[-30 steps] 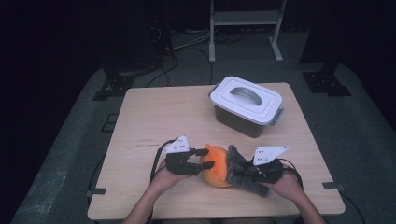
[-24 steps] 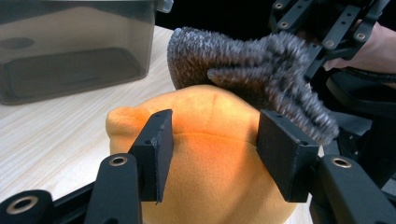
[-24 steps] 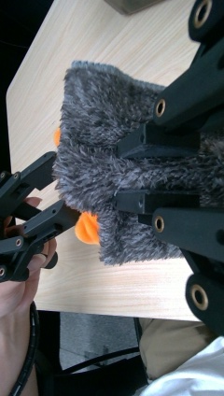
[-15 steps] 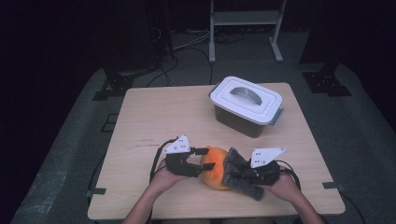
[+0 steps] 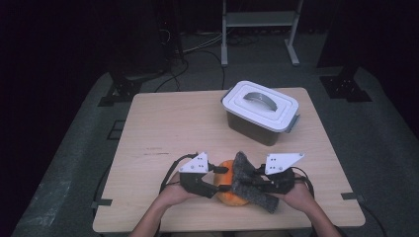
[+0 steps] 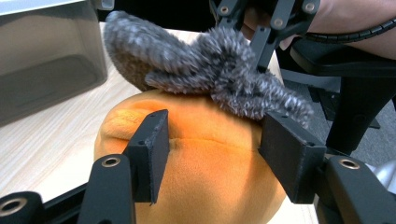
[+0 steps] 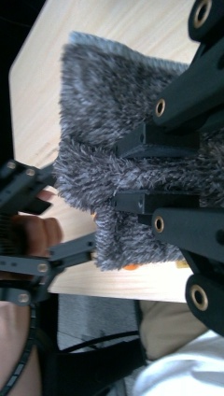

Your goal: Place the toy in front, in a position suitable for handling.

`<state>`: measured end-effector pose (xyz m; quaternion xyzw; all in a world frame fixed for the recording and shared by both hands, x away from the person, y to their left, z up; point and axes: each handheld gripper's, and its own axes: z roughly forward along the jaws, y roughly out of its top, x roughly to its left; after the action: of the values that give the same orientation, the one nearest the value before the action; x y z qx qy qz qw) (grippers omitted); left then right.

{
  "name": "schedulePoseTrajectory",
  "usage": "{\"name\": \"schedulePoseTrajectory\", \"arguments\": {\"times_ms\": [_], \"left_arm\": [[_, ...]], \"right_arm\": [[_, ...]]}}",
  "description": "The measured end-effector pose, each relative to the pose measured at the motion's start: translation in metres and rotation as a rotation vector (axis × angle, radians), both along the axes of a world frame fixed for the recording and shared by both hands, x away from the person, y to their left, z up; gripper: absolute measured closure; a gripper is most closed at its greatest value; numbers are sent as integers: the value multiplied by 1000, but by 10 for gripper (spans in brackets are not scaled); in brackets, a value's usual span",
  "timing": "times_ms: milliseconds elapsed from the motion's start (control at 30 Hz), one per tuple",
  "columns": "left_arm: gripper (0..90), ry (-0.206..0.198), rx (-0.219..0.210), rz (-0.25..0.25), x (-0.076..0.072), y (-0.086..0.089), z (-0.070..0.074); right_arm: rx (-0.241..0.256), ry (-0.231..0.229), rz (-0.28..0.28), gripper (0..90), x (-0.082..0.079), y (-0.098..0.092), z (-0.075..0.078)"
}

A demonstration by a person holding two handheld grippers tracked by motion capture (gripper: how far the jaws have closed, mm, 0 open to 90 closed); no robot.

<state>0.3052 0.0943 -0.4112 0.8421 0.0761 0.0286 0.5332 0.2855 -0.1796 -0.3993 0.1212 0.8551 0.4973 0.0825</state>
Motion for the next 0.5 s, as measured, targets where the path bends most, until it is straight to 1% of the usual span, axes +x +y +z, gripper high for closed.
{"name": "schedulePoseTrajectory", "arguments": {"times_ms": [33, 67, 100, 167, 233, 267, 333, 400, 433, 500], "left_arm": [[397, 1, 2, 5, 1, 1, 1], [372, -3, 3, 12, 1, 1, 2], [362, 2, -1, 27, 2, 2, 3], [362, 11, -2, 38, 3, 3, 3], [363, 10, -1, 42, 3, 2, 1], [367, 12, 2, 38, 3, 2, 1], [374, 7, 4, 26, 2, 2, 0], [382, -7, 7, -1, 0, 0, 0], [384, -5, 3, -13, -1, -2, -1], [385, 1, 4, -39, -3, -4, -1]], "right_arm": [[-11, 0, -2, 745, 0, -1, -1], [-17, 11, -6, 743, 0, -2, -2], [-27, 22, -7, 743, 1, -4, -5], [-43, 37, -8, 742, 2, -9, -10], [-51, 53, -9, 742, 3, -13, -11], [-46, 53, -13, 744, 3, -14, -10], [-19, 37, -19, 744, 2, -14, -4], [24, 14, -19, 745, 1, -13, 4], [36, 6, -21, 745, 0, -10, 7], [43, -16, -24, 746, -1, -4, 12]]}}
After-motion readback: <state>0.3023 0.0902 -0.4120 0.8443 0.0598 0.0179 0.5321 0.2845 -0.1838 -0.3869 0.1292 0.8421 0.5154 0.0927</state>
